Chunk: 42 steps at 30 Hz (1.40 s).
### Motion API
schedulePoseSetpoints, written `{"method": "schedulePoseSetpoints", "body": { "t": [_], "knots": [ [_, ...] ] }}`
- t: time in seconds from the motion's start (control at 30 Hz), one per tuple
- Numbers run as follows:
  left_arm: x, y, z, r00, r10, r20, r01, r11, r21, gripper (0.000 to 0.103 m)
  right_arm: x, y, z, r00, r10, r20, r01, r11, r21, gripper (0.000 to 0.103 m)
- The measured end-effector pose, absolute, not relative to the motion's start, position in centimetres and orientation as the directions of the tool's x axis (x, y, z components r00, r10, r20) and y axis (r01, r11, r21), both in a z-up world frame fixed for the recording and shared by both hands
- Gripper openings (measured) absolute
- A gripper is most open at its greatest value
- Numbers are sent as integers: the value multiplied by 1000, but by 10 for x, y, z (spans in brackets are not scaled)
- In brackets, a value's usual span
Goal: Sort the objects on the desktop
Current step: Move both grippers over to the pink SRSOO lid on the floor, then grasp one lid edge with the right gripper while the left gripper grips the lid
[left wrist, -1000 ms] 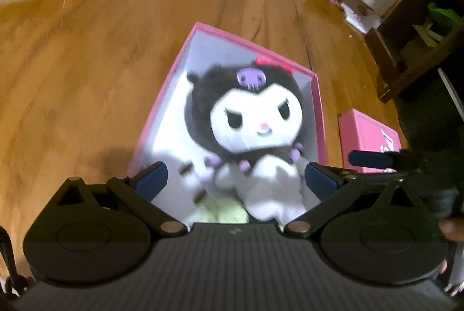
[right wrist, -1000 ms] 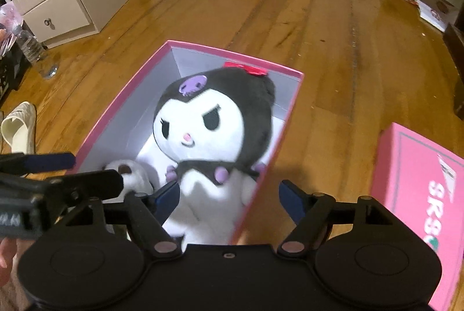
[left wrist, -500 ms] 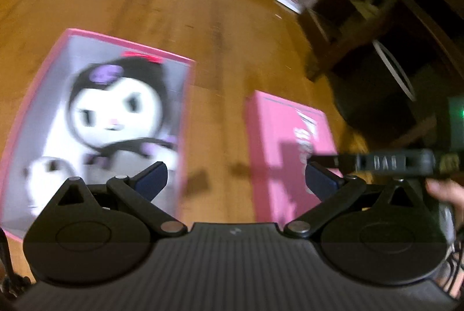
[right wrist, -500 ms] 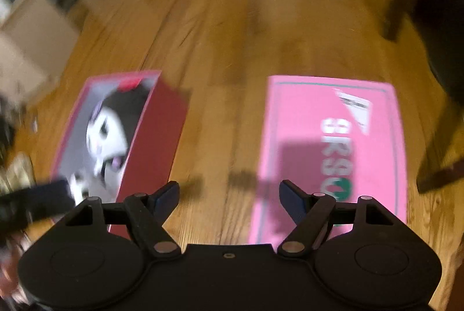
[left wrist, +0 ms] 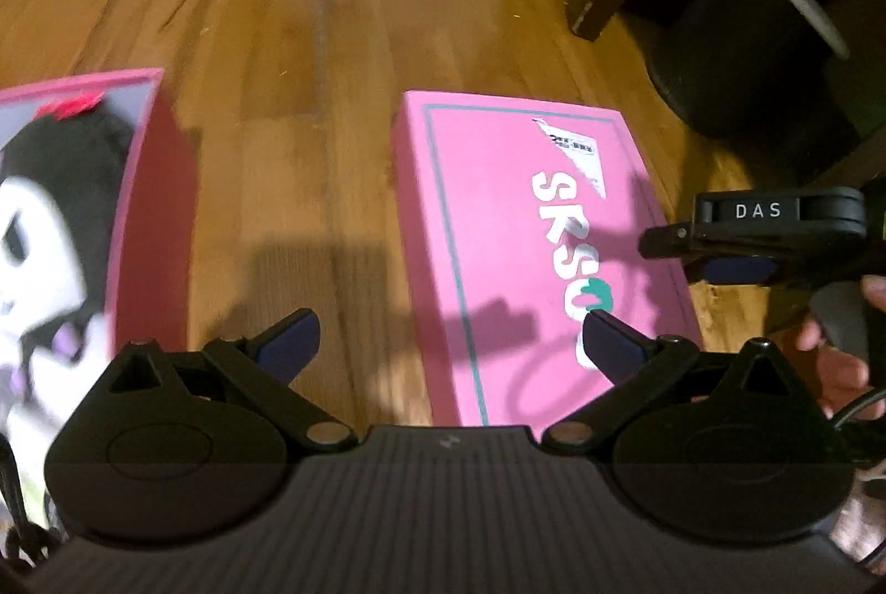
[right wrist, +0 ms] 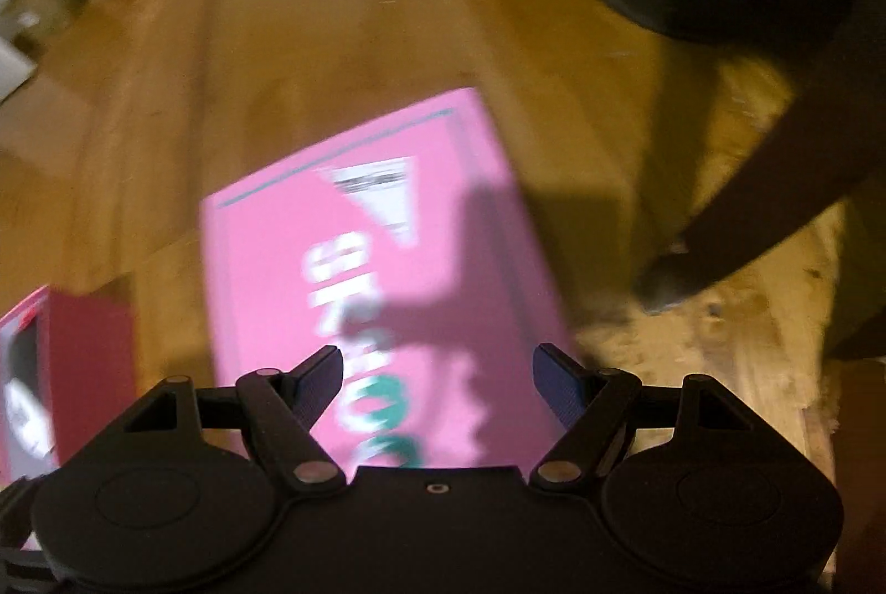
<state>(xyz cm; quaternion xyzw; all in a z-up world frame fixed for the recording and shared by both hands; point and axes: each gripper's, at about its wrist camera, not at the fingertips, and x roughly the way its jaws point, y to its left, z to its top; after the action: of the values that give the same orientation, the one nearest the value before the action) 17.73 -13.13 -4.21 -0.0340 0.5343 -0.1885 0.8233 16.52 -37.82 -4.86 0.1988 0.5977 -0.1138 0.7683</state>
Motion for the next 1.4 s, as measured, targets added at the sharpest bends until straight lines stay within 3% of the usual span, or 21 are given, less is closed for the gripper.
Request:
{"method": "schedulePoseSetpoints", "body": {
  "t": [0.1, 0.2, 0.47, 0.5, 0.63, 0.87, 1.4],
  "knots": [
    [185, -149, -59, 359, -300, -884, 302, 933, -194, 103, 166, -379, -57, 217, -18, -976, 428, 900, 79, 80],
    [191, -163, -77, 334, -287, -898, 320, 930, -178, 103, 171, -385, -66, 222, 6, -975, 426, 899, 102, 80],
    [196, -164, -105, 288, -365, -886, 307, 911, -275, 103, 174, -395, -85, 172, -10, -985, 492, 867, 78, 81],
    [194, -163, -105, 283, -375, -883, 306, 908, -287, 103, 173, -398, -88, 168, 2, -986, 513, 853, 89, 85],
    [193, -160, -113, 270, -402, -875, 289, 901, -325, 103, 171, -405, -94, 176, 62, -982, 561, 814, 152, 86],
    [193, -144, -125, 241, -481, -843, 206, 874, -440, 103, 175, -390, -99, 155, 110, -982, 507, 844, 175, 90],
    [202, -146, -134, 211, -469, -857, 173, 881, -440, 103, 189, -377, -111, 159, 142, -977, 491, 847, 203, 103]
  ]
}}
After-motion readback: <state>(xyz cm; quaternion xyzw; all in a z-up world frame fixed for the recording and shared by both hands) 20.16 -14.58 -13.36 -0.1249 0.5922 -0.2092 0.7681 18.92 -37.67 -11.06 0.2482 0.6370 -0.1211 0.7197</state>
